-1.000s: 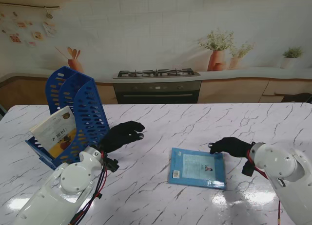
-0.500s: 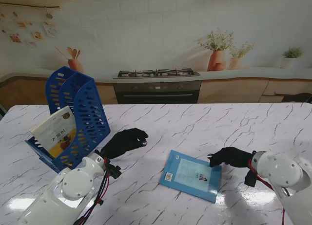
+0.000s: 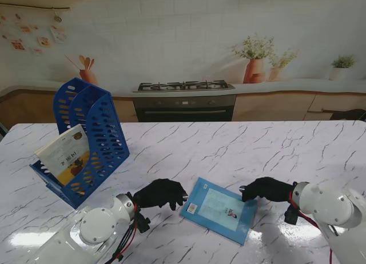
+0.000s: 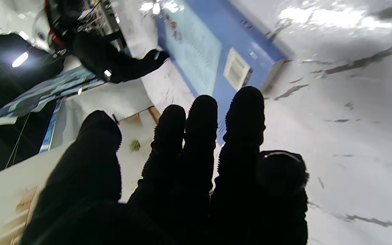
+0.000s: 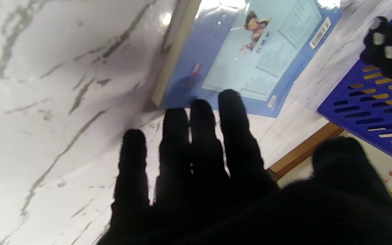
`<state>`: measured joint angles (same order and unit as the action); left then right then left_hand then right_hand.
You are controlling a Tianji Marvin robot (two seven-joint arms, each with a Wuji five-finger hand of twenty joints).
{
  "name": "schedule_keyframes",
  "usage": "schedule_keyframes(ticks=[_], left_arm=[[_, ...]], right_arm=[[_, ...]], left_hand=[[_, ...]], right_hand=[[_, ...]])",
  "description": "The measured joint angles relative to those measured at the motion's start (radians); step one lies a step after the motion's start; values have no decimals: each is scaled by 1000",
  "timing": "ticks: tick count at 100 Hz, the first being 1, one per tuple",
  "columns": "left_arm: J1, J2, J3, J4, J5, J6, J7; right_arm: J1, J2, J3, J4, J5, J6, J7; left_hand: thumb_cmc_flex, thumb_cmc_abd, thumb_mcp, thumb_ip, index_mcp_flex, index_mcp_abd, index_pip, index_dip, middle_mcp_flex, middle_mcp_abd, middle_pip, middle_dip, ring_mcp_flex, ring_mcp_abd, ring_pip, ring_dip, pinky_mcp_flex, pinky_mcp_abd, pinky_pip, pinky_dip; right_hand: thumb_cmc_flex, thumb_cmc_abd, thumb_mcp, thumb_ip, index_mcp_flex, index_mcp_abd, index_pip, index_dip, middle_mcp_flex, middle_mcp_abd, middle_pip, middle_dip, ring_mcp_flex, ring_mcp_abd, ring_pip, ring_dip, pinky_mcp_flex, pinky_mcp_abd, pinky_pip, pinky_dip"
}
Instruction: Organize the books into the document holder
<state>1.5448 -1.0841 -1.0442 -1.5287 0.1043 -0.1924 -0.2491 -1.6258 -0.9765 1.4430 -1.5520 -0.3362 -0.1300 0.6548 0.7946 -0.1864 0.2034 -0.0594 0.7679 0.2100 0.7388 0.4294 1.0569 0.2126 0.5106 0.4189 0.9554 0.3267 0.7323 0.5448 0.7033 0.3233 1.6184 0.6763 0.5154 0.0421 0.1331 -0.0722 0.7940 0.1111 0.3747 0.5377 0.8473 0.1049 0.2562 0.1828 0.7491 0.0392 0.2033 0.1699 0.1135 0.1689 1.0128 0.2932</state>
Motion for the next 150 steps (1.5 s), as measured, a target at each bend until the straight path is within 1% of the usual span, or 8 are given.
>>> schedule_keyframes(ticks=[9, 20, 54, 73, 93, 110, 128, 150], left_arm=[[-26, 0, 21, 24, 53, 1, -13], [-61, 12, 45, 27, 43, 32, -102], [-129, 40, 108, 23, 29, 103, -209], [-180, 41, 157, 56, 4, 102, -205], [-202, 17, 171, 97, -10, 95, -132], [-159, 7, 117, 59, 45, 103, -114], [-57, 22, 37, -85, 93, 163, -122], [-54, 65, 48, -129, 74, 224, -315]], right_arm=[[0, 0, 0, 0, 1, -2, -2], [1, -1, -3, 2, 10, -2, -6], [7, -4, -15, 11, 20, -7, -19], [17, 1, -29, 19, 39, -18, -9], [23, 4, -51, 23, 56, -40, -2], [26, 1, -58, 23, 52, -43, -6], [20, -8, -46, 21, 32, -30, -26], [19, -10, -41, 23, 28, -20, -34]], left_hand=[[11, 25, -24, 0, -5, 30, -49, -14, -28, 28, -49, -40, -44, 11, -68, -60, -2, 0, 1, -18], [32, 74, -94, 0, -6, 50, -113, -38, -74, 53, -65, -85, -116, 29, -102, -134, -28, 0, 1, -22], [74, 137, -167, 11, -45, 124, -262, -112, -203, 131, -165, -127, -252, 53, -125, -154, -118, 10, -72, -22], [73, 147, -171, 11, -68, 125, -303, -129, -252, 128, -181, -128, -261, 57, -69, -126, -167, 21, -117, -22], [73, 148, -180, 11, -95, 126, -327, -137, -301, 139, -196, -147, -334, 54, -118, -136, -224, 25, -169, -22], [73, 147, -181, 11, -132, 78, -231, -88, -267, 71, -94, -87, -294, 67, -172, -149, -265, 27, -266, -22], [73, 162, -182, 11, -47, 63, -13, 29, -79, 63, -18, -48, -128, 67, -86, -96, -134, 38, -214, -18], [107, 251, -195, 11, 10, 90, -37, -5, -26, 92, -42, -86, -86, 70, -62, -126, -70, 57, -151, -21]], right_hand=[[-1, 0, 1, 0, 0, 0, 0, 0, 13, 7, 2, 0, 8, 13, 0, 0, 0, 0, 0, 0], [-2, 0, 14, 0, 0, 0, 0, 0, 13, 10, 1, 0, 9, 22, 0, 2, 0, 0, -1, 0], [-13, 0, 29, 0, 0, 0, 0, 0, 13, 20, 1, -1, 9, 29, 11, 13, -1, 0, -2, 0], [-13, 0, 31, 0, 0, 8, 0, 0, 19, 26, 0, -1, 9, 31, -5, 13, -1, 0, -2, 0], [-13, 0, 42, 0, 1, 8, 0, 0, 23, 27, -1, -1, 11, 25, -12, 4, 11, 0, -2, 2], [-14, 0, 42, 0, 1, 8, 0, 0, 23, 26, -1, -2, 15, 24, -5, -12, 11, 0, -1, 8], [-14, 0, 42, 0, 1, 8, 0, 0, 23, 20, -1, -2, 31, 12, 2, 3, 8, -9, 3, 10], [-14, 0, 43, 0, 1, 8, 0, 0, 23, 17, -2, -2, 31, 8, 2, 4, 1, -12, 3, 5]])
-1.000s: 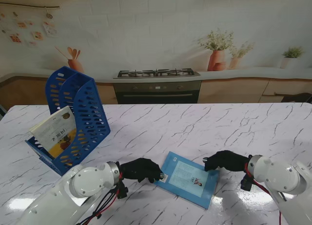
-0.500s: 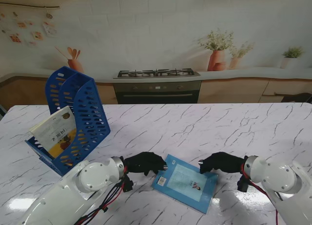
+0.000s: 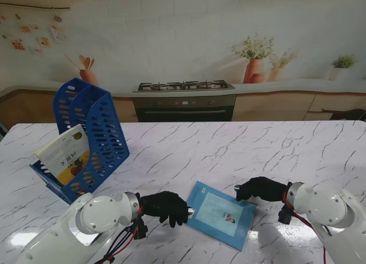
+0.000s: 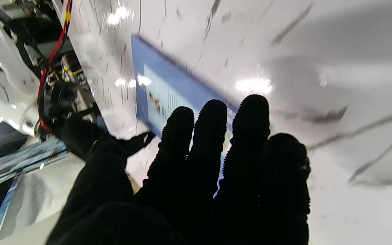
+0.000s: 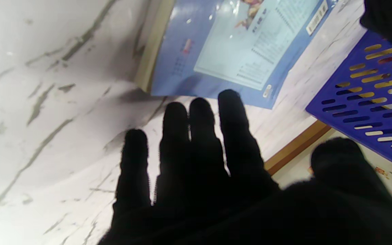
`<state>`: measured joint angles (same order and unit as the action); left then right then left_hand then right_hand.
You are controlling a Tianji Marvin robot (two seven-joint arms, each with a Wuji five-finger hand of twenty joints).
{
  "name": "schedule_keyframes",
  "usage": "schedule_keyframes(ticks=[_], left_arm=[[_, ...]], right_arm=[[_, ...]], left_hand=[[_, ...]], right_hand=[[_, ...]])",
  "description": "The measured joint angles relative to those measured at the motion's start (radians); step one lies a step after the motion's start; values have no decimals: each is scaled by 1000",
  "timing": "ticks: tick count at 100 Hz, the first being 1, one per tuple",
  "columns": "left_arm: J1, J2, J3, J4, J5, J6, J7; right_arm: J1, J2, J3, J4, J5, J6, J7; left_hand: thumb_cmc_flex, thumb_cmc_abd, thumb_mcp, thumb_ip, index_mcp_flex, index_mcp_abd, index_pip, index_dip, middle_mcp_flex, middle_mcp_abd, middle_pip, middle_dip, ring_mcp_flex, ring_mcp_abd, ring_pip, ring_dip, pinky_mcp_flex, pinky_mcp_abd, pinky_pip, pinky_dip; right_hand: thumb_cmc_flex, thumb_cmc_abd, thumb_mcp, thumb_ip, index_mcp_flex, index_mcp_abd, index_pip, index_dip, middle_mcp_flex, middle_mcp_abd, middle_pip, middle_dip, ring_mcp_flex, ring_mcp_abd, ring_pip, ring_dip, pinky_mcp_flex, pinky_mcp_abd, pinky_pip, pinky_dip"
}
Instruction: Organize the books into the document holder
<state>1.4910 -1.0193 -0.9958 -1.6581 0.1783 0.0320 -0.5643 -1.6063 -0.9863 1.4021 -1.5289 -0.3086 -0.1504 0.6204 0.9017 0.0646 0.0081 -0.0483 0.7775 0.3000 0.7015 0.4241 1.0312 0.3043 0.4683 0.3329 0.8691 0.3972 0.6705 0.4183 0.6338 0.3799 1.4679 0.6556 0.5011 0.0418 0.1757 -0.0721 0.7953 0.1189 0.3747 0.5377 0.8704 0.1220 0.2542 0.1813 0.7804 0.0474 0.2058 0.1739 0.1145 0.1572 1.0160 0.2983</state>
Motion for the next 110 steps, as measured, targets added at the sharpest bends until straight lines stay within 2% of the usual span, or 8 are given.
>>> schedule_keyframes(ticks=[15, 18, 40, 61, 75, 89, 101, 110], left_arm=[[-54, 13, 66, 52, -57, 2, -10], [-62, 11, 71, 64, -59, -1, -6], [-109, -9, 105, 127, -98, -14, 33], [-150, -41, 140, 201, -125, -47, 131], [-188, -57, 159, 251, -151, -63, 150], [-187, -60, 143, 253, -147, -57, 150], [-138, -65, 86, 214, -122, -29, 171], [-107, -65, 72, 188, -105, -19, 209]], right_arm=[[0, -1, 2, 2, -1, 2, -7], [0, -1, 2, 2, -2, 2, -7], [2, 2, 2, 3, 6, -7, 14], [19, 20, -23, 17, 47, -32, 48], [51, 28, -63, 41, 87, -45, 46], [76, 27, -87, 55, 91, -53, 44], [76, 22, -95, 57, 100, -51, 49], [63, 15, -92, 46, 101, -42, 52]], left_hand=[[17, 34, -19, 0, -57, 58, -151, -79, -126, 56, -89, -29, -149, 24, -72, -33, -74, 13, -1, 0], [17, 34, -20, 0, -77, 69, -182, -88, -162, 68, -103, -37, -148, 1, -48, -18, -101, 13, -14, 0], [18, 34, -21, 0, -118, 79, -286, -132, -256, 72, -110, -40, -227, -48, -26, -7, -200, 15, -77, 1], [18, 35, -21, 0, -139, 80, -325, -143, -275, 80, -87, -38, -237, -79, -22, -1, -237, 18, -114, 2], [18, 35, -21, 0, -151, 81, -334, -144, -282, 101, -35, -10, -243, -74, 16, 0, -251, 27, -127, 2], [18, 35, -21, 0, -154, 81, -334, -144, -306, 119, -43, -10, -271, -54, -1, 0, -266, 27, -137, 3], [17, 35, -21, 0, -161, 81, -322, -144, -323, 102, -121, -40, -300, -50, -109, -32, -269, 27, -145, 3], [17, 35, -21, 0, -161, 81, -312, -144, -327, 91, -148, -57, -308, -50, -121, -35, -269, 27, -145, 3]], right_hand=[[0, 0, 0, 0, 0, 0, 0, 0, 0, 0, -1, 0, 0, 0, 0, 0, -1, 0, -2, -1], [0, 0, 0, 0, 0, 0, 0, 0, 0, 0, -2, 0, 0, 0, 0, 0, -1, 0, -3, -1], [0, 0, 0, 0, 0, 0, 0, 0, 0, 0, -20, 0, -9, -2, -18, -18, 1, -3, 2, -2], [0, 0, 0, 0, 30, 9, 11, 0, 21, 2, -16, 0, 3, 0, -17, -21, 41, 0, 31, -2], [0, 0, 0, 0, 49, 12, 13, 0, 44, 38, 2, -1, 32, 75, 11, -2, 48, 10, 32, -5], [0, 0, 1, 0, 49, 12, 13, 0, 46, 44, -10, -1, 61, 98, 30, 0, 50, 10, 32, -4], [0, 0, 1, 0, 51, 12, 21, 0, 57, 40, -8, -1, 68, 52, 30, 1, 62, 10, 38, 8], [0, 0, 1, 0, 51, 12, 23, 0, 57, 28, -8, -1, 68, 35, 29, 1, 74, -2, 58, 21]])
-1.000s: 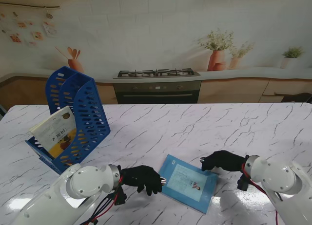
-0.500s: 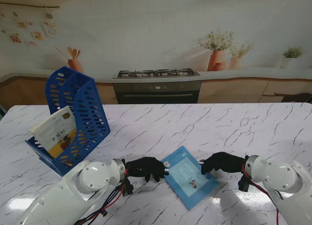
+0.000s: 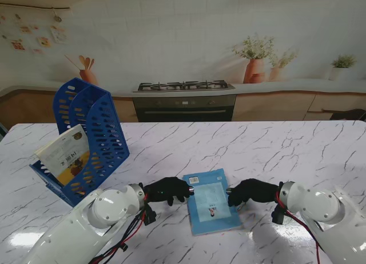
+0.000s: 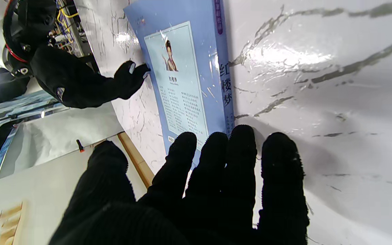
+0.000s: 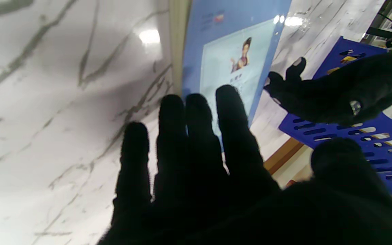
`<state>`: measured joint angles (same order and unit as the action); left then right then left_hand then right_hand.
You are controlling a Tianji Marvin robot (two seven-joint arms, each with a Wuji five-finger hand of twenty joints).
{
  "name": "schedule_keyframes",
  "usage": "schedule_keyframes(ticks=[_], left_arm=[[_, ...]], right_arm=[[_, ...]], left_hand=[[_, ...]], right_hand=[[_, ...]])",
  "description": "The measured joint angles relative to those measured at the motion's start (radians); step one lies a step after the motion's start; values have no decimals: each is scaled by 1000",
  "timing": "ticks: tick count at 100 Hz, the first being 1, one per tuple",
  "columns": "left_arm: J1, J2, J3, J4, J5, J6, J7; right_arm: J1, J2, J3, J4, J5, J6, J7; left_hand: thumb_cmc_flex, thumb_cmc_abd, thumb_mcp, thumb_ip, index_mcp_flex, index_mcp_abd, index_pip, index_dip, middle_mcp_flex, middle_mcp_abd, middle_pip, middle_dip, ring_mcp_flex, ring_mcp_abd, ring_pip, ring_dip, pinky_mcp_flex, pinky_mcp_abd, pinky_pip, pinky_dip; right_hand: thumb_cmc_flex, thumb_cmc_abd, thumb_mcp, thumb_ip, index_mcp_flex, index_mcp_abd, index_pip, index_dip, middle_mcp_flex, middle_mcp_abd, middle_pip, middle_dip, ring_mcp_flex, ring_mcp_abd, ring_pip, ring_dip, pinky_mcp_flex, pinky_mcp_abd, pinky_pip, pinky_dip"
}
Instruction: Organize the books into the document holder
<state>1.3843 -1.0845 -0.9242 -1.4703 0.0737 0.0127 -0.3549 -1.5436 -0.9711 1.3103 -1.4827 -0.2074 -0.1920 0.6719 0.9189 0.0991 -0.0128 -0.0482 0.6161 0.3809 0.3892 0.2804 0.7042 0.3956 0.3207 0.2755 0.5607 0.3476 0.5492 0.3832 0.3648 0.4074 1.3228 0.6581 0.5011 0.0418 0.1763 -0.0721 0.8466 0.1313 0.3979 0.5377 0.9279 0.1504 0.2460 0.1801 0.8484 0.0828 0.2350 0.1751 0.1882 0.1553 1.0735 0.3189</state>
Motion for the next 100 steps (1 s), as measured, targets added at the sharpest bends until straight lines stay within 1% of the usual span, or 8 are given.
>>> schedule_keyframes(ticks=[18, 30, 48, 58, 66, 75, 88, 100], left_arm=[[13, -6, -17, -6, 0, 9, 9], [28, -9, -42, -17, 5, 18, 27], [70, -10, -93, -63, 32, 36, 49], [83, -12, -111, -72, 34, 50, 78], [89, -17, -120, -73, 25, 68, 102], [91, -24, -124, -71, 24, 85, 135], [84, -38, -119, -53, 22, 124, 185], [67, -52, -104, -29, 4, 178, 218]], right_arm=[[-23, -6, 6, -28, 17, 41, 7], [-45, -14, 31, -43, 4, 40, -5], [-118, -33, 85, -131, -135, 110, -167], [-130, -44, 96, -178, -147, 277, -182], [-127, -48, 92, -196, -151, 353, -189], [-108, -51, 63, -195, -167, 413, -243], [-69, -62, 26, -195, -158, 545, -269], [-31, -65, -23, -192, -150, 600, -296]], left_hand=[[-12, 0, 0, 0, -1, -2, 12, 0, -9, -4, -5, -6, -2, 9, -20, -11, -8, 0, -11, 0], [-20, -3, 0, 0, -15, -45, 45, 10, -9, -62, 9, -6, -2, 51, -46, -23, -13, 0, -11, 0], [-22, -78, 1, 0, -73, -108, 76, 64, -10, -110, 43, 30, 0, 47, -48, 13, -43, -3, -38, 0], [-12, -159, 26, 12, -119, -109, 92, 92, -52, -119, 53, 68, 10, 34, -48, 53, -44, -11, -41, 0], [-15, -231, 102, 23, -120, -109, 98, 103, -52, -120, 61, 89, 32, 8, -56, 71, -14, -57, -59, -12], [-64, -326, 257, 23, -120, -105, 100, 103, -51, -120, 71, 89, 62, -18, -60, 49, 76, -136, -91, -96], [-83, -376, 331, 24, -120, -56, 98, 103, -50, -91, 82, 84, 88, -21, -46, 38, 144, -156, -124, -151], [-116, -376, 354, 26, -119, -8, 77, 75, -49, -45, 86, 72, 89, -17, -32, 25, 197, -158, -133, -182]], right_hand=[[0, 0, 0, 0, 0, 0, 0, 0, 0, -1, 0, 0, 1, 0, -1, 0, 12, -4, 13, 6], [0, -29, 23, 0, 0, -35, 24, 0, 17, -6, 72, 39, 27, 37, 55, 55, 22, 13, 31, 17], [-30, -222, 200, 0, -16, -71, 61, 85, 46, -31, 143, 186, 98, 37, 170, 214, 131, 12, 166, 200], [-28, -276, 243, 0, -96, -61, 34, 98, -54, -27, 144, 208, 80, 37, 184, 230, 184, 13, 221, 265], [-28, -314, 259, 0, -127, -20, -10, 98, -77, -4, 135, 193, 70, 37, 165, 217, 227, 13, 223, 272], [-20, -363, 275, 0, -144, 57, -64, 88, -102, 55, 119, 136, 70, 49, 125, 175, 271, 12, 225, 243], [-20, -412, 299, 0, -144, 128, -84, 62, -102, 114, 120, 76, 72, 79, 97, 113, 328, 18, 235, 182], [-20, -434, 311, 0, -143, 170, -95, 46, -102, 150, 120, 63, 77, 103, 93, 75, 376, 39, 234, 147]])
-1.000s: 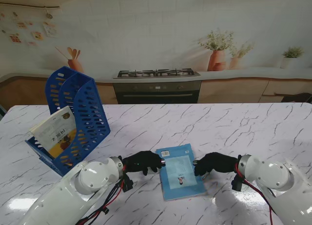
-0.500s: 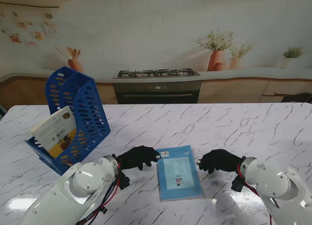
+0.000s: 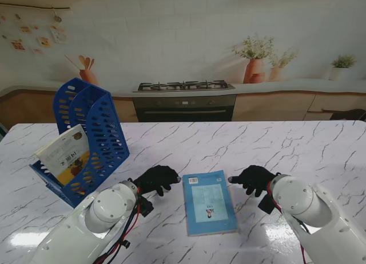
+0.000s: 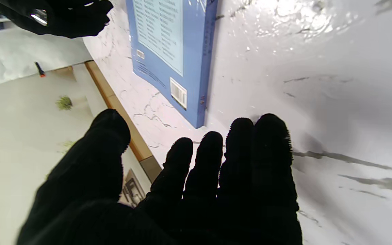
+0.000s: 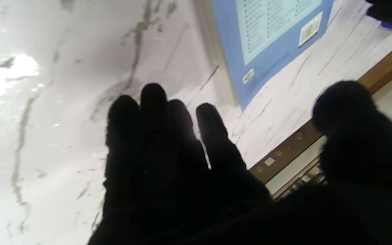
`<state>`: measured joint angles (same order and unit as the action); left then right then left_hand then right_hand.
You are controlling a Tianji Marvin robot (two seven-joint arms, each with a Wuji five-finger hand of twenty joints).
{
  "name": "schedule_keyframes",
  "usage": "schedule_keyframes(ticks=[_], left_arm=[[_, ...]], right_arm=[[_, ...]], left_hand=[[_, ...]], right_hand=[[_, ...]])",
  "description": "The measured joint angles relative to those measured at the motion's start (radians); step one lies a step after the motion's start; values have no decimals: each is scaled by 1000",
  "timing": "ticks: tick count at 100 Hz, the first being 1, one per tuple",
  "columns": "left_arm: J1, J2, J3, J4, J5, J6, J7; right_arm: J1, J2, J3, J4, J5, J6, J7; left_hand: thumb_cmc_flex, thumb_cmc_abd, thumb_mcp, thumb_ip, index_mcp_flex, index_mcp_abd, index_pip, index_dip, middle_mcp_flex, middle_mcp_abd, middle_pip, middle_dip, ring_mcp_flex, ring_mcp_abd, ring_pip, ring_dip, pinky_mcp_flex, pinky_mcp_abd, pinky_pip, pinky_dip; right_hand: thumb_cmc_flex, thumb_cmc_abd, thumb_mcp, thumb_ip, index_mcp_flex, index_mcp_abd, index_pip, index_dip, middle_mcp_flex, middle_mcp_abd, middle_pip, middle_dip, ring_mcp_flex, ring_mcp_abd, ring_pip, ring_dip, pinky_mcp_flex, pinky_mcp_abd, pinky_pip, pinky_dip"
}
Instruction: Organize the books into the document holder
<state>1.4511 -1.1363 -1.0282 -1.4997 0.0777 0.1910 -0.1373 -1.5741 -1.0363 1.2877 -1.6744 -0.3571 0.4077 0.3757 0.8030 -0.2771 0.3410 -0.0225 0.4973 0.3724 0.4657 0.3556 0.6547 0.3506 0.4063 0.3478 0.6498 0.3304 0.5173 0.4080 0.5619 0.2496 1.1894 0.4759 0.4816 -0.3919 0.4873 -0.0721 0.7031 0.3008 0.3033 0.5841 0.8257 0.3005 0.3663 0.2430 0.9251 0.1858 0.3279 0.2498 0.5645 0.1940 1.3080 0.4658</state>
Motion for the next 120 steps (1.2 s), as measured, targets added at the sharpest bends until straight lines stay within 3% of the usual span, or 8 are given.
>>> schedule_keyframes(ticks=[9, 29, 41, 54, 88, 111, 120], left_arm=[[-11, -11, 6, 7, -9, 48, 15], [-34, -31, 18, 15, -57, 138, 50], [-56, -36, 32, 39, -84, 134, 37], [-88, -44, 51, 78, -165, 138, 15], [-127, -68, 76, 86, -189, 244, 18], [-129, -82, 82, 91, -228, 264, 35], [-128, -87, 73, 98, -287, 264, 45]], right_arm=[[40, -6, -40, 17, 34, 37, -17], [104, -15, -109, 47, 89, 125, -9], [114, -19, -124, 53, 122, 150, -5], [121, -28, -137, 59, 138, 164, -32], [119, -36, -136, 67, 150, 149, -40], [120, -39, -140, 71, 167, 147, -54], [124, -39, -145, 78, 172, 142, -60]], left_hand=[[0, 0, 7, 0, 0, 25, -14, -14, 1, 28, 6, 0, 15, -15, 59, 0, 40, -2, -12, -21], [-8, -13, 33, 0, 2, 75, -53, -40, -1, 78, 10, 0, 53, -22, 105, 4, 105, -2, -14, -65], [-8, -24, 43, 0, 2, 85, -71, -50, -1, 78, 36, 0, 63, -22, 107, 4, 132, -2, -20, -96], [-8, -25, 56, 0, -4, 87, -88, -62, -11, 63, 59, 5, 63, -21, 110, 4, 140, -1, -20, -106], [-8, -25, 115, 0, -39, 107, -199, -101, -61, 21, 148, 59, 63, -25, 150, 9, 142, 4, -39, -144], [-8, -25, 126, 0, -44, 109, -255, -112, -62, 21, 174, 67, 63, -24, 153, 3, 144, 5, -39, -156], [-8, -26, 152, 0, -43, 132, -291, -112, -74, 56, 177, 70, 63, 0, 138, -12, 151, 19, -39, -157]], right_hand=[[0, 0, 4, 0, 0, 14, -1, -9, 1, 23, 0, 0, 19, 19, -13, -15, 36, 35, 0, -20], [0, 0, 40, 0, 0, 52, -2, -21, 1, 60, 0, -2, 34, 36, -30, -41, 80, 52, 0, -53], [0, 0, 57, 0, 0, 65, -3, -32, 8, 74, 16, -1, 57, 34, -8, -37, 98, 53, 0, -57], [0, 0, 75, 0, 0, 75, -5, -33, 15, 74, 33, 3, 68, 34, -4, -35, 107, 54, 0, -77], [0, 0, 107, 0, 0, 75, -5, -34, 6, 74, 55, 13, 70, 31, 8, -33, 108, 54, 0, -95], [0, 0, 113, 0, 0, 75, -5, -35, 6, 74, 69, 14, 70, 29, 21, -33, 108, 54, 0, -100], [0, 0, 115, 0, 0, 75, -5, -35, 6, 82, 92, 18, 80, 34, 30, -32, 108, 64, 0, -102]])
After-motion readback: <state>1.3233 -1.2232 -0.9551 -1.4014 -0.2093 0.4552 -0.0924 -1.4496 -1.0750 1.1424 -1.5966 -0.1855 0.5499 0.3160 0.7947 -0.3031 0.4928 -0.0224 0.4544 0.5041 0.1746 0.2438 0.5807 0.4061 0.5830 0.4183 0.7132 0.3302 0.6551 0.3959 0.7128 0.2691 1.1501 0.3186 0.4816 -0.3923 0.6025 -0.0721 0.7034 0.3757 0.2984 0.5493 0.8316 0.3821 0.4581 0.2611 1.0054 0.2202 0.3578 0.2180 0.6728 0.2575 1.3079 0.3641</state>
